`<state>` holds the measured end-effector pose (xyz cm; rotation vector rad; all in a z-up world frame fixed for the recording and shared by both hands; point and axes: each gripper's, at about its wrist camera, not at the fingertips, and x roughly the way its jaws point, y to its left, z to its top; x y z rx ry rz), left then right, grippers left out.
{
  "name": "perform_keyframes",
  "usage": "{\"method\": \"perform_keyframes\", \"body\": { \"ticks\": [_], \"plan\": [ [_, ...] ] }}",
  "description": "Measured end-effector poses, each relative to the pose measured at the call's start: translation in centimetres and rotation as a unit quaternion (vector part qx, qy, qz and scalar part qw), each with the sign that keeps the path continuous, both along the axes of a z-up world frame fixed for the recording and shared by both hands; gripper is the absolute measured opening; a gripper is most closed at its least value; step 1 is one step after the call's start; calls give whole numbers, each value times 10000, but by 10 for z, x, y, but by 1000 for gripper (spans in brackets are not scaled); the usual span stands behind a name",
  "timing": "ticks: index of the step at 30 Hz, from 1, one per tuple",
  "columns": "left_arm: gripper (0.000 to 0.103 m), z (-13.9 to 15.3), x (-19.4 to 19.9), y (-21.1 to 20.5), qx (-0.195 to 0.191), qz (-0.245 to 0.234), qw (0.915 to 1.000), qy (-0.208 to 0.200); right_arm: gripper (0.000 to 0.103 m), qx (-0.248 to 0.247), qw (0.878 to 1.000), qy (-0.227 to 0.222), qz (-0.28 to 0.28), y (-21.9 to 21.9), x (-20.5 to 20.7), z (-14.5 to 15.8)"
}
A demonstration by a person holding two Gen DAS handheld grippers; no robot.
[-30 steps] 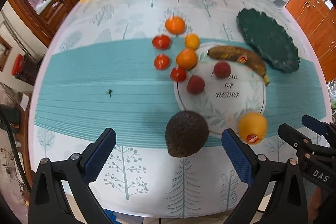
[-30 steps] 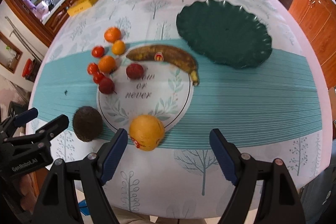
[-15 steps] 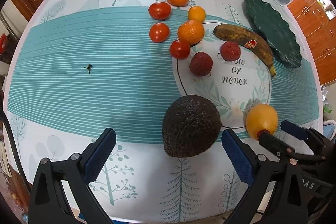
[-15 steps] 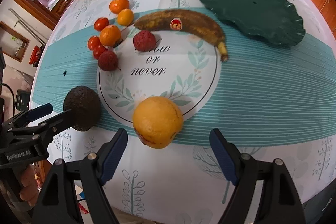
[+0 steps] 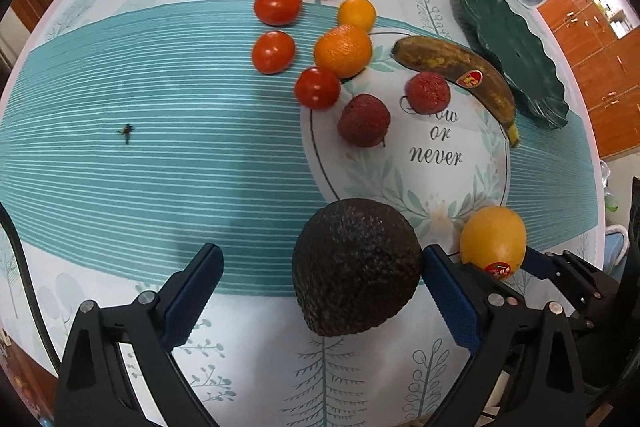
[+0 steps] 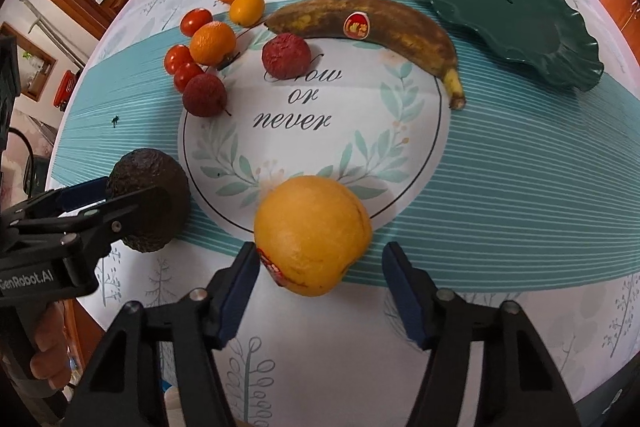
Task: Organize fruits
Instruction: 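Grasp the dark avocado with the left tool while the right tool grasps the yellow grapefruit, then carry both fruits to the green plate and open both tools to release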
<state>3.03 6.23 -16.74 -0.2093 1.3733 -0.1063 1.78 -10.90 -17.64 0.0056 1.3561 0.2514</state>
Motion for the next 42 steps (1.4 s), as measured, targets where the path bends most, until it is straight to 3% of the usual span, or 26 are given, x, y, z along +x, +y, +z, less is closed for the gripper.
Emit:
{"method": "perform_keyframes", "body": {
  "ticks": [2,4,9,10,19,25,33,42],
  "plan": [
    [93,-2,1,-2,-76,-44,10000,-14,51,58,10000,-6,16,1,0,-1],
    [83,-4,3,-5,-124,-111,9999,26,51,45,10000,-58,32,2,0,0],
    [68,-12,4,-14,-218,-271,9992,197,50,95,9998,-153,28,0,-1,1],
    [61,-12,3,-15,-235,-287,9992,143,49,108,9998,-164,24,2,1,0],
    [60,-8,1,-29,123,-470,9988,-76,47,204,9992,-332,53,-6,-1,6],
    [59,4,2,-31,160,-396,9988,-258,47,264,9982,-527,105,-9,-3,16],
    [59,43,12,-38,150,-358,9966,-727,47,462,9960,-766,40,-19,-1,36],
    [59,91,23,-60,190,-644,9901,-1235,47,605,9901,-1261,-114,-40,7,76]
  ]
}}
